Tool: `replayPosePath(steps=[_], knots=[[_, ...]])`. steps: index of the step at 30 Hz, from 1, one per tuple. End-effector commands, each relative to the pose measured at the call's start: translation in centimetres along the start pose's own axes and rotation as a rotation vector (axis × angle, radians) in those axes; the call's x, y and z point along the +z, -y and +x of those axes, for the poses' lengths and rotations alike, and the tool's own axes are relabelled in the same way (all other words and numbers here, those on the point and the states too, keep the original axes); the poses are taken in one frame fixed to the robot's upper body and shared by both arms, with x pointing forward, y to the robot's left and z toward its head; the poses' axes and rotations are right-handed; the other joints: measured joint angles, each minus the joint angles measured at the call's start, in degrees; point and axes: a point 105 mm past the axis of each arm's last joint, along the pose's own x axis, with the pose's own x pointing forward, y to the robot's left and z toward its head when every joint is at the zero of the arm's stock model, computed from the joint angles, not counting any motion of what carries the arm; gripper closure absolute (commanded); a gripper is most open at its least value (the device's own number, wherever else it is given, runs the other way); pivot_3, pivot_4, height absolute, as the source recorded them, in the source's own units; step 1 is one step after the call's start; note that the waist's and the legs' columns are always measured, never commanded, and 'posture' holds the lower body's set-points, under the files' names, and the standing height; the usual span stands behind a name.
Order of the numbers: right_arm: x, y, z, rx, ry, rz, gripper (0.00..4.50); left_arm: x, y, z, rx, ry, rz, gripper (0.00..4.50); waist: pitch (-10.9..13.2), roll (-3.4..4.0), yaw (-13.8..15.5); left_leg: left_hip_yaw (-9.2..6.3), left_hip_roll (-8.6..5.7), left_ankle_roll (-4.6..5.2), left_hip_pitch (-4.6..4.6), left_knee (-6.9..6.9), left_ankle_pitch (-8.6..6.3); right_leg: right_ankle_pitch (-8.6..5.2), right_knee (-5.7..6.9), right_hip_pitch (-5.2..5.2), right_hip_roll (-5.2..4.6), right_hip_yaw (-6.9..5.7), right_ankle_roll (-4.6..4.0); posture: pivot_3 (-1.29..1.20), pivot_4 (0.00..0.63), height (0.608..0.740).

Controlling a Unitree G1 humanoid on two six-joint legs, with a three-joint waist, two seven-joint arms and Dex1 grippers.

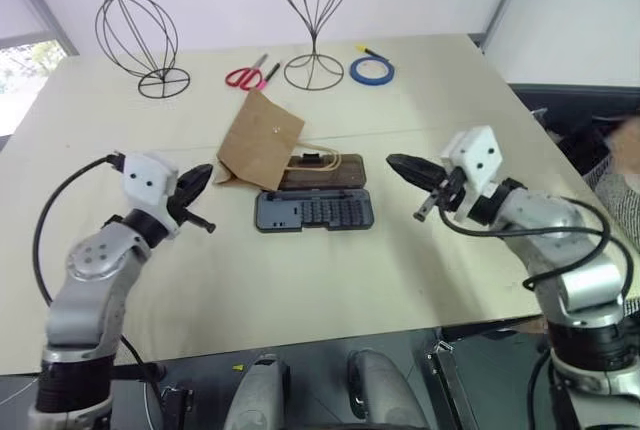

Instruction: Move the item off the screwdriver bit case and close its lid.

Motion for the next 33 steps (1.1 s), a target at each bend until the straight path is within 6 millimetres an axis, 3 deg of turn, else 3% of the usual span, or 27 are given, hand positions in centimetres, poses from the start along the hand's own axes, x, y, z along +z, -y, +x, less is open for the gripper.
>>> replayPosePath(steps=[1,9,24,33], knots=[[1.4,0.5,-0.2,0.026,0.03,-0.027,4.47,1.9,-0.3,-0.6,-0.022,0.042,0.029,4.5,0.0,0.0,0.0,0.0,0.0,0.0,0.0,0.0,0.0,0.0,0.0,0.0,0.0,0.0,0.0,0.0,0.15,0.74],[1.6,0.4,0.8,0.066,0.042,-0.049,4.47,2.2,-0.6,-0.4,-0.003,0.042,0.027,4.5,0.01,-0.01,0.02,0.0,0.0,0.0,-0.01,0.0,0.0,0.0,0.0,0.0,0.0,0.0,-0.01,0.0,0.15,0.74],[1.9,0.3,1.3,0.067,0.065,-0.045,4.47,2.3,0.4,0.9,-0.017,0.075,-0.011,4.5,0.01,-0.01,0.06,0.0,0.0,0.0,-0.02,0.0,0.0,0.04,0.0,-0.01,0.0,0.0,0.07,0.0,0.15,0.74],[1.9,-0.2,2.1,0.074,0.084,-0.057,4.47,1.1,0.9,1.5,-0.017,0.038,0.017,4.5,0.01,-0.01,-0.06,0.0,0.0,0.0,-0.02,-0.01,0.0,0.09,0.01,-0.03,0.01,0.0,0.15,0.0,0.15,0.74]])
